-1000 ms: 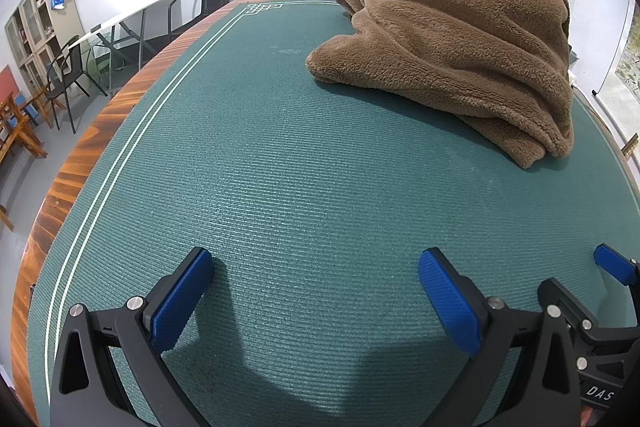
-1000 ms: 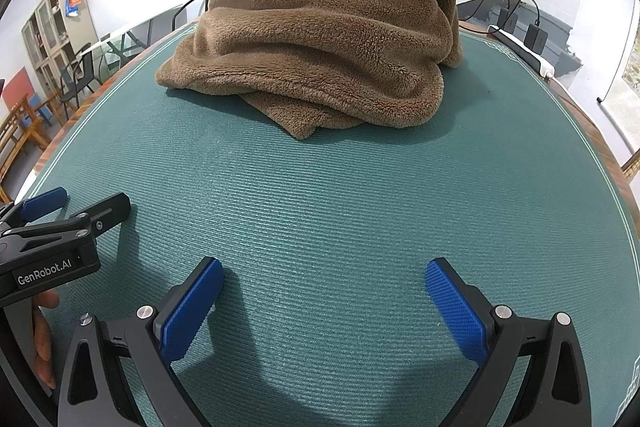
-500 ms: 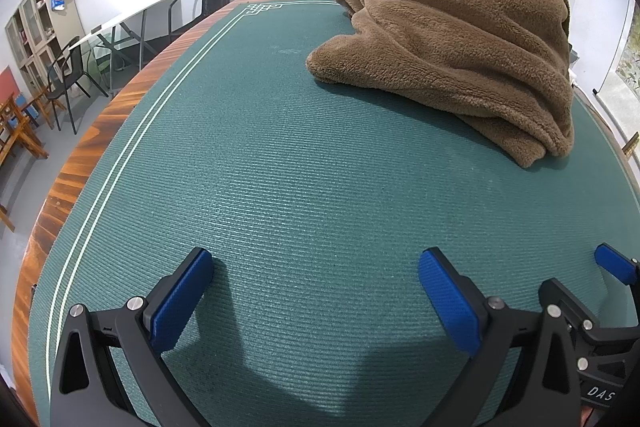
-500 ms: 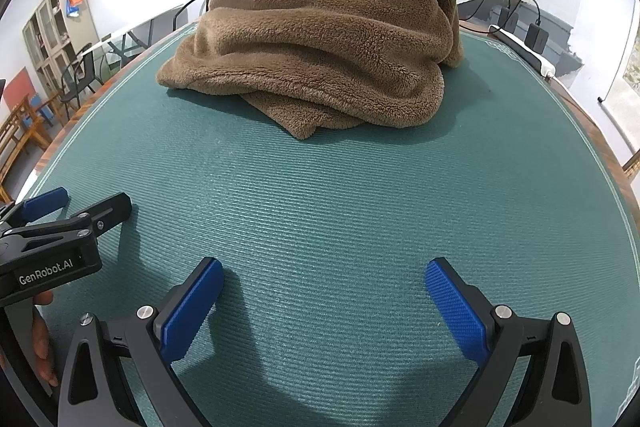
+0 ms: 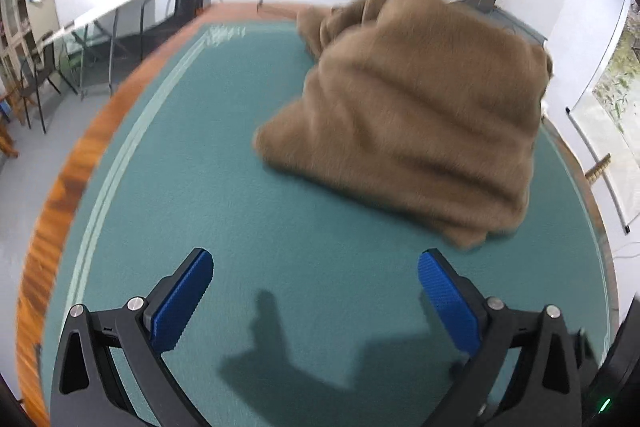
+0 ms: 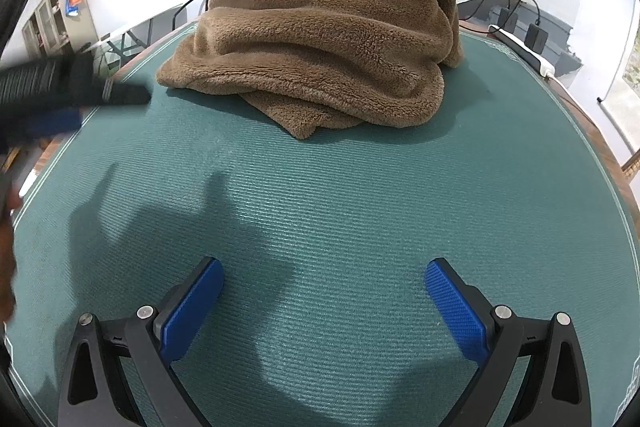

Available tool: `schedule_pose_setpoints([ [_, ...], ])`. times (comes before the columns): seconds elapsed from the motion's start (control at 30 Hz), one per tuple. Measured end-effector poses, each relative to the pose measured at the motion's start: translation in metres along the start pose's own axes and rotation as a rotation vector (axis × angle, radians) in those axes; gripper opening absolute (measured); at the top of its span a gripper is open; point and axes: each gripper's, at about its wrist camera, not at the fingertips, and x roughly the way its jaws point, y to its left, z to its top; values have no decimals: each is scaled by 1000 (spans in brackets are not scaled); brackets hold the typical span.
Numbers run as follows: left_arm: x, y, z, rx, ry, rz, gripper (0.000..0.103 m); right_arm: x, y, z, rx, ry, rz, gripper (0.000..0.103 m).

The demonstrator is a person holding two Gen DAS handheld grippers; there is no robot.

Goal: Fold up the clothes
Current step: 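Reach the right gripper into the brown blanket and close on its fabric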

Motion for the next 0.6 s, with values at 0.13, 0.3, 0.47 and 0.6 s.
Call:
schedule_pose_setpoints([
  [0.13,3,-3,10,0,-37,5,103,-14,-17,14,18,-58,9,103],
  [0.3,28,7,-8,-17,-29,64,103,-49,-54,53,46,-244,40,103],
  [0.47,31,19,-13,-33,-25,139,103,-42,-76,93,67,-304,91,103],
  [0.6,31,26,-12,-62,-5,125,103,-23,-72,112,43,-319,84,103],
])
